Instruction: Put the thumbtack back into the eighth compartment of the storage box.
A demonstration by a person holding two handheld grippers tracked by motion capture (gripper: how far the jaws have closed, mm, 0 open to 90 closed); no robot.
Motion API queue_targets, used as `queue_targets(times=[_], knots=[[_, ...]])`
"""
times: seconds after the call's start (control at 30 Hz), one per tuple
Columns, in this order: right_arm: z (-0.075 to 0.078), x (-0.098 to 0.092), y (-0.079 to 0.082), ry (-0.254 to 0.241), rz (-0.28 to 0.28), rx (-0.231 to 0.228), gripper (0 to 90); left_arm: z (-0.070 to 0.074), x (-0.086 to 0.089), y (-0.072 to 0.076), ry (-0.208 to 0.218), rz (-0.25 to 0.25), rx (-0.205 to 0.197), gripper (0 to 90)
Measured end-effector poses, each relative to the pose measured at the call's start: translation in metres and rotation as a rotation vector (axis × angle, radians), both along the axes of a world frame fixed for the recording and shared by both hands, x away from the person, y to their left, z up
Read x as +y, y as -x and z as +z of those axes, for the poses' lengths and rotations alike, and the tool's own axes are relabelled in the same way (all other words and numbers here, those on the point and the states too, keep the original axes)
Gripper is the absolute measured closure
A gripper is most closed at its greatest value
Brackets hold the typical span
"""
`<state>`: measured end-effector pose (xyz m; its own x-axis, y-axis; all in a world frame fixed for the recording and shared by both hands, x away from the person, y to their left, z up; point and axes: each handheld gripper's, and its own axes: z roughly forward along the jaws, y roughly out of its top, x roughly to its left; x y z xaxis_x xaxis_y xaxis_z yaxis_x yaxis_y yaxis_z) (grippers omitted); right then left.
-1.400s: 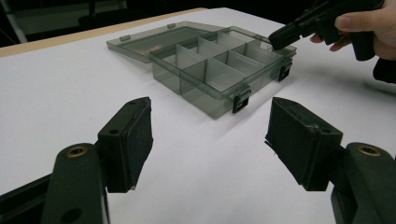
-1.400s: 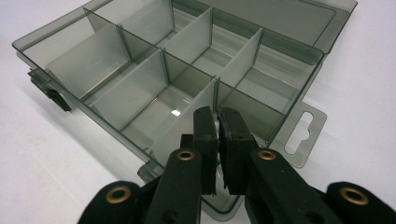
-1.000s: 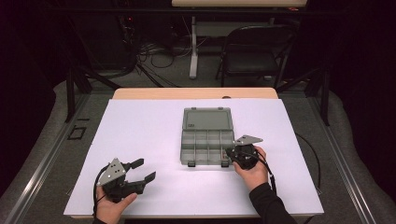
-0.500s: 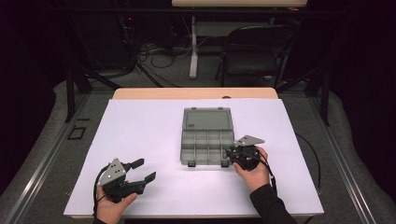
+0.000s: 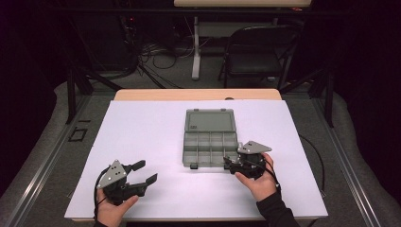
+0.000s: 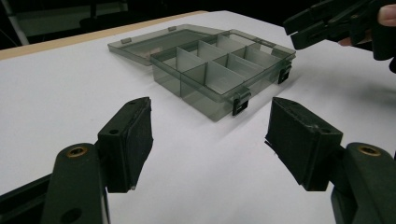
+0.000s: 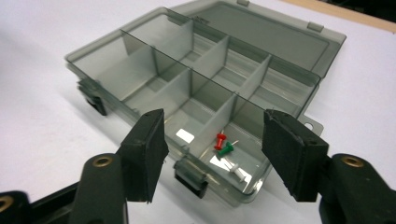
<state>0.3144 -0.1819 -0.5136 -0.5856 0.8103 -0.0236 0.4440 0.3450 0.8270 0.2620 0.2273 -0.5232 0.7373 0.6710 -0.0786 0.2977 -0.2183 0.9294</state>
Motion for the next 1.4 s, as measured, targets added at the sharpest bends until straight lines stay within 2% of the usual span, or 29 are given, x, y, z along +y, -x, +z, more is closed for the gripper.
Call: queue_targets(times=[0.27,0.6,0.9,1.17,1.4], knots=[[0.007,-0.008,0.022,-0.050,0.035,-0.030,34.1,0.000,0.001,0.000,0.001,0.011,-0.002,30.9],[0.005,-0.018,0.044,-0.085,0.031,-0.066,33.7,0.001,0.001,0.001,0.002,0.016,-0.005,30.9],[-0.005,-0.029,0.050,-0.087,-0.002,-0.099,33.8,0.001,0.004,0.001,0.006,0.023,-0.006,30.9],[-0.015,-0.041,0.058,-0.089,-0.050,-0.108,33.7,0.001,0.006,0.000,0.007,0.033,-0.007,30.9],[-0.019,-0.047,0.059,-0.081,-0.070,-0.110,33.7,0.001,0.006,-0.001,0.005,0.038,-0.001,30.9]])
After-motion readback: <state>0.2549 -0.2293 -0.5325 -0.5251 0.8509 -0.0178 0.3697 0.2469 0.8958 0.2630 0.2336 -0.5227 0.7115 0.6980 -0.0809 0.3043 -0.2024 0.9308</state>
